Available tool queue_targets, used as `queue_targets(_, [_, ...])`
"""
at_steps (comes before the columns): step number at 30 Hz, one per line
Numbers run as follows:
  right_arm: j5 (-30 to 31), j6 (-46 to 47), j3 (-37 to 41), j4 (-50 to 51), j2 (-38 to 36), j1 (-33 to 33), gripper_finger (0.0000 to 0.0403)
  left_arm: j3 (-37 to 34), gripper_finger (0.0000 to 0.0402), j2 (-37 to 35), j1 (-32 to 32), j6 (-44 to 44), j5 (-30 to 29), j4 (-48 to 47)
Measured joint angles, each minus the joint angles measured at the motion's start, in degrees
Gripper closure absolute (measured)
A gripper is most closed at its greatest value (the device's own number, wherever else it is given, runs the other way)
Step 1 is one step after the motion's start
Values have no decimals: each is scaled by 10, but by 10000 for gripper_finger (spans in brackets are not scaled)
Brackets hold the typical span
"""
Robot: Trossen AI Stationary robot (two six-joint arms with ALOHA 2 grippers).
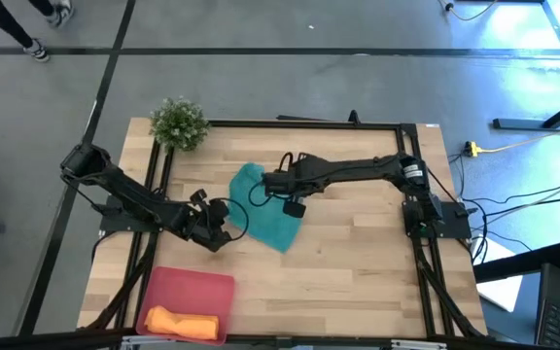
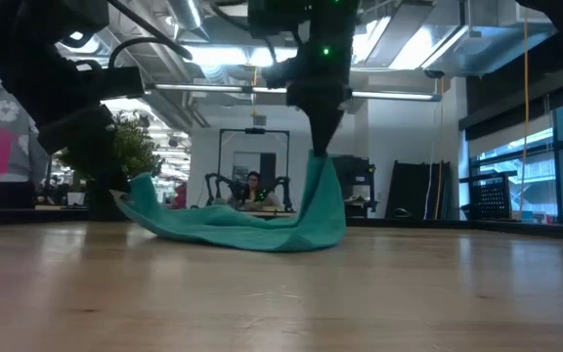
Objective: Roll microfiber towels into tight, uniform cylinder then place into a basket
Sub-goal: Fold the blue microfiber cloth
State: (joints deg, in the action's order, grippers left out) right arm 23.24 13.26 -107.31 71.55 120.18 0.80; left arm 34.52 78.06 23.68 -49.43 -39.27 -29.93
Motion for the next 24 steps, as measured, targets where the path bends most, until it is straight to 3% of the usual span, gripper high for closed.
queue_targets(4, [-3, 2, 31, -27, -1, 0, 393, 0, 401, 0, 0, -1, 0, 0])
queue_targets(11, [-74, 2, 35, -47, -2, 3, 382, 0, 401, 0, 0, -12, 0, 2])
queue_targets(18, [-177, -17, 35, -68, -2, 15, 307, 0, 401, 0, 0, -16, 0, 2])
queue_targets(24, [-195, -31, 35, -129, -2, 23, 246, 0, 401, 0, 0, -15, 0, -1])
